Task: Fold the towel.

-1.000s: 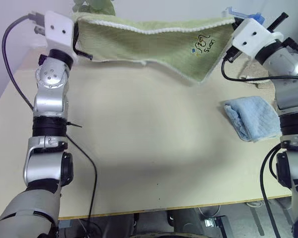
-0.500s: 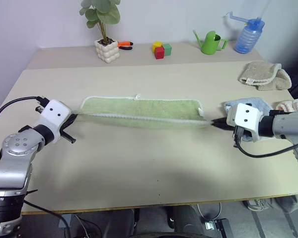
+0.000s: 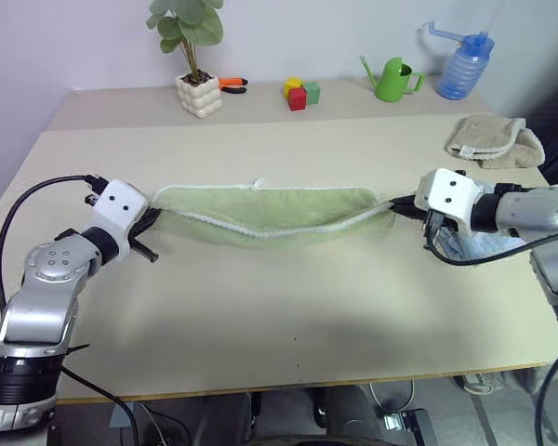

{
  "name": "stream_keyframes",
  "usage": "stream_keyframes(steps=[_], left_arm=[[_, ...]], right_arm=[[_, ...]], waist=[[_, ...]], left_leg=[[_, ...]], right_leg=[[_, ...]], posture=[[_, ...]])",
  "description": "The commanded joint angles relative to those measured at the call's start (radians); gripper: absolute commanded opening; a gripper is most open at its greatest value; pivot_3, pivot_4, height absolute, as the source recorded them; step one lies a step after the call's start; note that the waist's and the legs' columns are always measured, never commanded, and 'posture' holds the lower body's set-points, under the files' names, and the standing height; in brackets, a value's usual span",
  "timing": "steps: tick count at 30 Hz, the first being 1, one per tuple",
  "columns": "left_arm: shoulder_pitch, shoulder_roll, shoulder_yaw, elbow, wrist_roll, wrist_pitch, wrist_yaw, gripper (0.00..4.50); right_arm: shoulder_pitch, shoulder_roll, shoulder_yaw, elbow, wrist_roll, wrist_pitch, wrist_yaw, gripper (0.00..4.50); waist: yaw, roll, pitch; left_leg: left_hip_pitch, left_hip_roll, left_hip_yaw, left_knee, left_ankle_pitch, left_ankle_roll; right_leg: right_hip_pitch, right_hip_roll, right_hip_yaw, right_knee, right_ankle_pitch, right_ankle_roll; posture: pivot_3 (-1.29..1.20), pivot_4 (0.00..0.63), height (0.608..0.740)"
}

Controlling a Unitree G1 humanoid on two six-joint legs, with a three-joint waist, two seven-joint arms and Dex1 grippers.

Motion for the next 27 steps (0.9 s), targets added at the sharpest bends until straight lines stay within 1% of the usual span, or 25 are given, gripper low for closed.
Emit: stream_keyframes(steps=[1, 5, 11, 15, 24, 26, 27], left_arm=[[-0.07, -0.033, -0.037, 0.089, 0.048, 0.003, 0.051, 0.0], [-0.134, -0.093, -0.023, 0.233, 0.056, -0.021, 0.111, 0.0], [-0.211, -0.123, -0.068, 0.391, 0.099, -0.122, 0.128, 0.0], [-0.267, -0.146, -0.072, 0.483, 0.116, -0.166, 0.164, 0.0], [-0.334, -0.177, -0.081, 0.587, 0.122, -0.201, 0.179, 0.0], [-0.342, -0.186, -0.059, 0.595, 0.094, -0.185, 0.173, 0.0], [-0.342, -0.189, -0.049, 0.594, 0.084, -0.181, 0.173, 0.3]], right_arm=[[-0.096, 0.065, 0.038, 0.138, -0.08, -0.093, -0.063, 0.03], [-0.158, 0.123, 0.065, 0.3, -0.133, -0.176, -0.102, 0.03], [-0.25, 0.195, 0.077, 0.505, -0.172, -0.278, -0.161, 0.03], [-0.308, 0.227, 0.083, 0.615, -0.194, -0.33, -0.184, 0.03], [-0.357, 0.254, 0.093, 0.75, -0.225, -0.402, -0.197, 0.03], [-0.356, 0.255, 0.09, 0.759, -0.226, -0.404, -0.199, 0.03], [-0.355, 0.256, 0.087, 0.76, -0.225, -0.401, -0.203, 0.01]], waist=[[0.0, 0.0, 0.0], [0.0, 0.0, 0.0], [-0.001, 0.0, 0.0], [-0.002, 0.0, 0.0], [-0.003, 0.0, 0.0], [-0.002, 0.0, 0.0], [-0.002, 0.0, 0.0]], left_leg=[[0.0, 0.0, 0.0, 0.0, 0.0, -0.001], [0.0, 0.0, 0.0, 0.0, 0.002, -0.004], [0.0, 0.0, 0.0, 0.0, 0.003, -0.005], [0.0, 0.0, 0.0, 0.0, 0.003, -0.006], [-0.001, 0.0, 0.0, 0.0, 0.003, -0.006], [0.0, 0.0, 0.0, 0.0, 0.003, -0.006], [-0.001, -0.001, 0.0, 0.0, 0.003, -0.006]], right_leg=[[0.0, 0.0, 0.0, 0.0, 0.0, 0.0], [0.0, 0.0, 0.0, 0.001, 0.0, 0.0], [-0.001, 0.0, 0.0, 0.001, 0.0, 0.0], [-0.001, 0.0, 0.0, 0.001, 0.0, 0.0], [-0.001, 0.0, 0.0, 0.001, 0.0, 0.0], [-0.001, 0.0, 0.0, 0.001, 0.0, 0.0], [-0.001, 0.0, 0.0, 0.001, 0.0, 0.0]], posture=[[0.0, 0.15, 0.731], [0.0, 0.15, 0.731], [0.0, 0.15, 0.731], [0.0, 0.15, 0.731], [0.0, 0.15, 0.731], [0.0, 0.15, 0.731], [0.0, 0.15, 0.731]])
